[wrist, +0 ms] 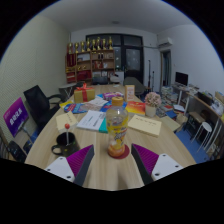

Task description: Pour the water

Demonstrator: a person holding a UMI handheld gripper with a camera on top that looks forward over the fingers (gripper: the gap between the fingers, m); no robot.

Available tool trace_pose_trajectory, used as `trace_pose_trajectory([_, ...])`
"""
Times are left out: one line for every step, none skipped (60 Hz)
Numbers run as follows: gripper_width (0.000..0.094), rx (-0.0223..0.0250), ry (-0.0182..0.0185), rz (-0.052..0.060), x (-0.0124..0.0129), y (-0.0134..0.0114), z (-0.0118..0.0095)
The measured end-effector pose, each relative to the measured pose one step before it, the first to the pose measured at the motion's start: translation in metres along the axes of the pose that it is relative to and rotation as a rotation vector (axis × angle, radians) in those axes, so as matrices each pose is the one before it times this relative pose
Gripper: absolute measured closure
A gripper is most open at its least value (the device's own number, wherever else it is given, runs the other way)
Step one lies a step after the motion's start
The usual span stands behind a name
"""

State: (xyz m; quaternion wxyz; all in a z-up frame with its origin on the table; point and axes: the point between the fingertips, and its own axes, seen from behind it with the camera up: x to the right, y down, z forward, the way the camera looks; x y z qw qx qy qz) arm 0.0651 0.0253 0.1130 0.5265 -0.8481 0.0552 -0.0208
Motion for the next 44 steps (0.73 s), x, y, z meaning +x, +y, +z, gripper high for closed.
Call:
trace_pose_trajectory([0.0105, -0.00565, 0.00402, -0.0037, -0.00225, -0.00111, -0.00978])
trace_pose_trajectory([0.0108, -0.00386, 0.00366, -0.0033, -0.00372, 0.00160, -0.01127])
trace_pose_trajectory([0.0107, -0.00303, 0.00335, -0.0025, -0.00452, 0.00204, -0.01343])
trace_pose_trajectory([0.0105, -0.00285, 0.00201, -0.0018, -0.00449, 0.00083, -0.01167])
trace_pose_trajectory([0.0107, -0.00300, 0.00127, -0.0011, -0.00450, 0.00127, -0.01139])
trace_pose_trajectory([0.0105, -0.00415, 0.00091, -0.0004, -0.00482, 0.00136, -0.01139])
trace_pose_trajectory([0.0103, -0.00478, 0.00018, -0.0003, -0.00526, 0.00162, -0.01156])
trace_pose_trajectory([0.0103, -0.00357, -0.00049, 0.0001, -0.00557, 0.00167, -0.01147])
trace_pose_trajectory([0.0103, -0.00163, -0.00241, 0.0004, -0.00400, 0.00033, -0.00635])
trace_pose_trajectory([0.0105, -0.00171, -0.00003, 0.0014, -0.00639, 0.00127, -0.01415])
trace_pose_trajectory([0.0106, -0.00051, -0.00037, 0.0017, -0.00545, 0.00056, -0.01086])
trace_pose_trajectory([0.0108, 0.00029, -0.00054, 0.0028, -0.00574, 0.00061, -0.01057])
trace_pose_trajectory([0.0107, -0.00019, -0.00063, 0.0027, -0.00558, 0.00099, -0.01016])
trace_pose_trajectory([0.0106, -0.00101, -0.00033, 0.0031, -0.00523, 0.00073, -0.01044])
trace_pose_trajectory([0.0110, 0.00003, -0.00083, 0.0037, -0.00355, 0.00078, -0.00449])
trace_pose_trajectory([0.0109, -0.00019, 0.00078, 0.0042, -0.00621, 0.00081, -0.01309])
trace_pose_trajectory([0.0110, 0.00077, -0.00006, 0.0033, -0.00455, 0.00029, -0.00975])
trace_pose_trajectory([0.0112, 0.00302, -0.00017, 0.0027, -0.00424, -0.00022, -0.00909])
trace_pose_trajectory([0.0113, 0.00445, -0.00016, 0.0026, -0.00438, -0.00081, -0.00886])
trace_pose_trajectory([0.0114, 0.00423, 0.00046, 0.0021, -0.00439, -0.00084, -0.00873])
trace_pose_trajectory([0.0117, 0.00253, 0.00022, 0.0012, -0.00268, -0.00070, -0.00486])
trace_pose_trajectory([0.0117, 0.00127, 0.00132, 0.0002, -0.00357, -0.00114, -0.00506])
trace_pose_trajectory([0.0117, -0.00037, 0.00067, -0.0006, -0.00523, 0.00103, -0.01194])
trace_pose_trajectory([0.0118, -0.00090, 0.00018, -0.0019, -0.00311, 0.00019, -0.00687])
trace_pose_trajectory([0.0116, -0.00091, 0.00028, -0.0027, -0.00315, 0.00018, -0.00656])
trace_pose_trajectory([0.0116, -0.00043, 0.00090, -0.0034, -0.00283, 0.00000, -0.00635])
trace_pose_trajectory([0.0116, -0.00029, 0.00112, -0.0038, -0.00248, -0.00045, -0.00626])
trace_pose_trajectory([0.0120, -0.00008, 0.00057, -0.0047, -0.00242, -0.00023, -0.00564])
trace_pose_trajectory([0.0120, 0.00017, 0.00019, -0.0055, -0.00226, -0.00049, -0.00524])
trace_pose_trajectory([0.0119, 0.00106, -0.00022, -0.0069, 0.00007, -0.00115, 0.00326])
trace_pose_trajectory([0.0119, 0.00019, 0.00054, -0.0072, -0.00422, -0.00041, -0.00936])
trace_pose_trajectory([0.0120, 0.00049, -0.00002, -0.0064, -0.00179, -0.00069, -0.00476])
trace_pose_trajectory([0.0121, 0.00057, 0.00013, -0.0062, -0.00161, -0.00075, -0.00391])
trace_pose_trajectory([0.0117, 0.00058, 0.00004, -0.0059, -0.00119, -0.00072, -0.00342])
trace_pose_trajectory([0.0118, 0.00012, 0.00033, -0.0055, -0.00101, -0.00059, -0.00382])
trace_pose_trajectory([0.0117, -0.00048, 0.00019, -0.0045, -0.00091, -0.00028, -0.00380])
trace_pose_trajectory([0.0118, -0.00072, 0.00046, -0.0041, -0.00027, -0.00023, -0.00355])
trace_pose_trajectory([0.0117, -0.00036, 0.00016, -0.0026, 0.00080, 0.00036, 0.00079])
trace_pose_trajectory([0.0121, -0.00006, 0.00050, -0.0022, -0.00067, 0.00085, -0.00196])
trace_pose_trajectory([0.0117, -0.00115, 0.00045, -0.0015, 0.00010, -0.00003, -0.00215])
trace_pose_trajectory([0.0116, -0.00115, 0.00032, -0.0014, 0.00054, 0.00003, -0.00217])
trace_pose_trajectory([0.0120, -0.00043, -0.00019, -0.0009, 0.00045, 0.00021, -0.00229])
trace_pose_trajectory([0.0116, 0.00002, -0.00061, -0.0007, 0.00038, -0.00008, -0.00222])
trace_pose_trajectory([0.0117, 0.00089, -0.00072, 0.0000, 0.00051, -0.00011, -0.00180])
